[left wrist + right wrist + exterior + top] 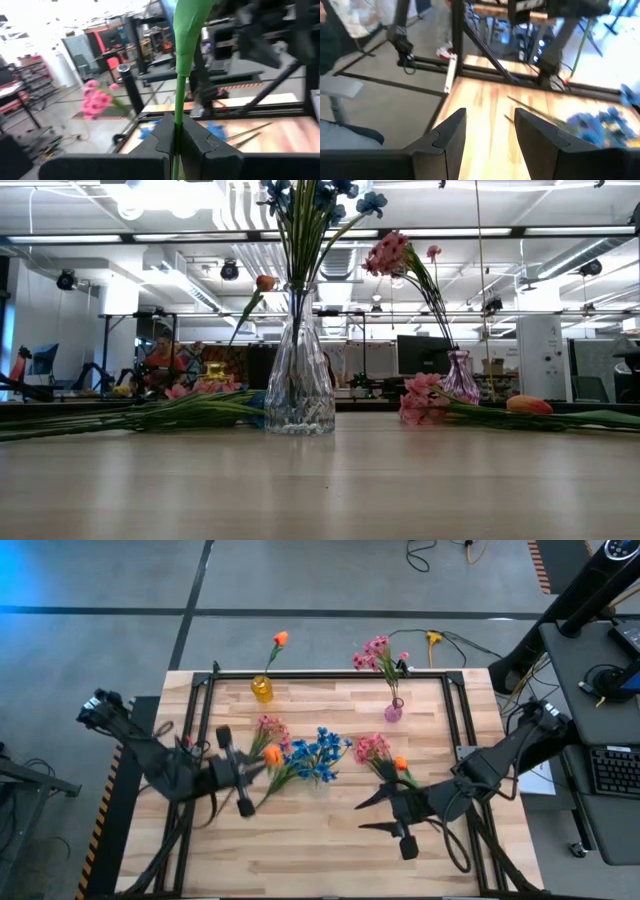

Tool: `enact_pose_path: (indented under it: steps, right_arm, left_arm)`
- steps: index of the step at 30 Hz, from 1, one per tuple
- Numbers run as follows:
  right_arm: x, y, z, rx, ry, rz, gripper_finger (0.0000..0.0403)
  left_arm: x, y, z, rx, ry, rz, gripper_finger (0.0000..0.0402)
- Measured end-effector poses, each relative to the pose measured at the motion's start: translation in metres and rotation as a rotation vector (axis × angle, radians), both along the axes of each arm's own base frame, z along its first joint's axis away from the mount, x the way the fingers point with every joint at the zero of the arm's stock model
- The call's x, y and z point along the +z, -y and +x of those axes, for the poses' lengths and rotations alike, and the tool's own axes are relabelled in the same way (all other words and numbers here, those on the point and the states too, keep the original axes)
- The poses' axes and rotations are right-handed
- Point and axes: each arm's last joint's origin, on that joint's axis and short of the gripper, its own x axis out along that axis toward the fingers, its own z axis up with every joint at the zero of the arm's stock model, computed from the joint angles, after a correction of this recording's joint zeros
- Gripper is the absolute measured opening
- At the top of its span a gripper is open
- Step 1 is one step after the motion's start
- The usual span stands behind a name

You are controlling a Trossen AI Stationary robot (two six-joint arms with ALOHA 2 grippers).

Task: Sort flowers into vase by color
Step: Put the right orange tulip into the yellow vase

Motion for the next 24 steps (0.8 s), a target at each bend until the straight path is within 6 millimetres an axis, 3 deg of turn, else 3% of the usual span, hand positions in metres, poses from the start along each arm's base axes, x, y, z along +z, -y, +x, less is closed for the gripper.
enact_pose_path:
  steps: [5,9,24]
  right_arm:
    - [0.002,0.007,-0.009,-0.043,-0.030,-0.006,0.0162]
    - [0.003,0.009,-0.011,-0.044,-0.028,-0.006,0.0164]
    - [-0.002,0.009,-0.011,-0.045,-0.055,-0.035,0.0166]
  left_arm:
    - [0.003,-0.034,-0.006,0.034,-0.010,0.001,0.0001]
    - [-0.005,-0.063,-0.009,0.057,-0.005,-0.005,0.0001]
    - [-0.086,-0.164,-0.036,0.252,0.176,-0.006,0.0001]
